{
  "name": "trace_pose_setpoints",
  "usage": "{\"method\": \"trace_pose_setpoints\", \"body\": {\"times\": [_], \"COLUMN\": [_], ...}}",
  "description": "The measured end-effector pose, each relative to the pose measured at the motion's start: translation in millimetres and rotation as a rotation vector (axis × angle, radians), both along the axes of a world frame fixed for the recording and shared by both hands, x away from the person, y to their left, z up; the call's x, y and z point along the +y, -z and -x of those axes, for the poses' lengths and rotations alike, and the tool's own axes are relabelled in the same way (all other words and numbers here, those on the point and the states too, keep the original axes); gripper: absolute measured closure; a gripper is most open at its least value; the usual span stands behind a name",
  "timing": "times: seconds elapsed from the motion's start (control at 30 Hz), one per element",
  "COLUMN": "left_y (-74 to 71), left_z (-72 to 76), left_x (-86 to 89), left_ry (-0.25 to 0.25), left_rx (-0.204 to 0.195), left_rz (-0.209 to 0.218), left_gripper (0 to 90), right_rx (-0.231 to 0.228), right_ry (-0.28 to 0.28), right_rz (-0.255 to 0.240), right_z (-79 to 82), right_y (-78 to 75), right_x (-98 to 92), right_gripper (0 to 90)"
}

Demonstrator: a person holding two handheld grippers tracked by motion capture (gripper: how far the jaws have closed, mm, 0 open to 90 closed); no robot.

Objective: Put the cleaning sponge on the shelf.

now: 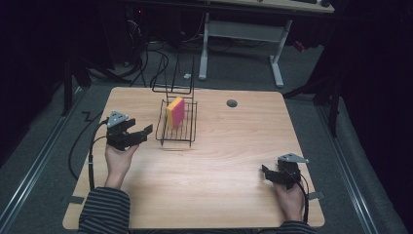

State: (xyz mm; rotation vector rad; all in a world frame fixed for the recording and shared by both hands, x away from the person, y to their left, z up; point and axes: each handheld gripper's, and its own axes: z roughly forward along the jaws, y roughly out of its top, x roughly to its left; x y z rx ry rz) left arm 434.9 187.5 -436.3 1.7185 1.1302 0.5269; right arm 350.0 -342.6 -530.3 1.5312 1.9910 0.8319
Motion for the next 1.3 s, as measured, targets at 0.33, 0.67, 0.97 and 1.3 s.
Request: {"method": "trace_pose_setpoints", "body": {"times": [0.33, 0.67, 0.97, 1.3], "left_y": [-2.1, 0.1, -1.1, 3.2], "left_z": [9.0, 20.2, 30.3, 34.9], "left_x": [5.6, 14.4, 22.8, 27.6], "left_ry": [-0.006, -0.022, -0.04, -0.053], "left_rx": [-0.009, -0.001, -0.015, -0.006], "left_rz": [-0.018, -0.033, -0.023, -0.053], "left_gripper": [25.9, 25.8, 25.9, 26.0], "right_rx": [0.0, 0.0, 0.0, 0.0], "right_ry": [0.0, 0.0, 0.0, 0.001], "right_rz": [0.0, 0.0, 0.0, 0.0], "right_z": [0.0, 0.0, 0.0, -0.1], "right_y": [0.0, 0.0, 0.0, 0.0], "right_x": [0.0, 0.0, 0.0, 0.0], "right_gripper": [27.6, 27.6, 27.7, 27.7]}}
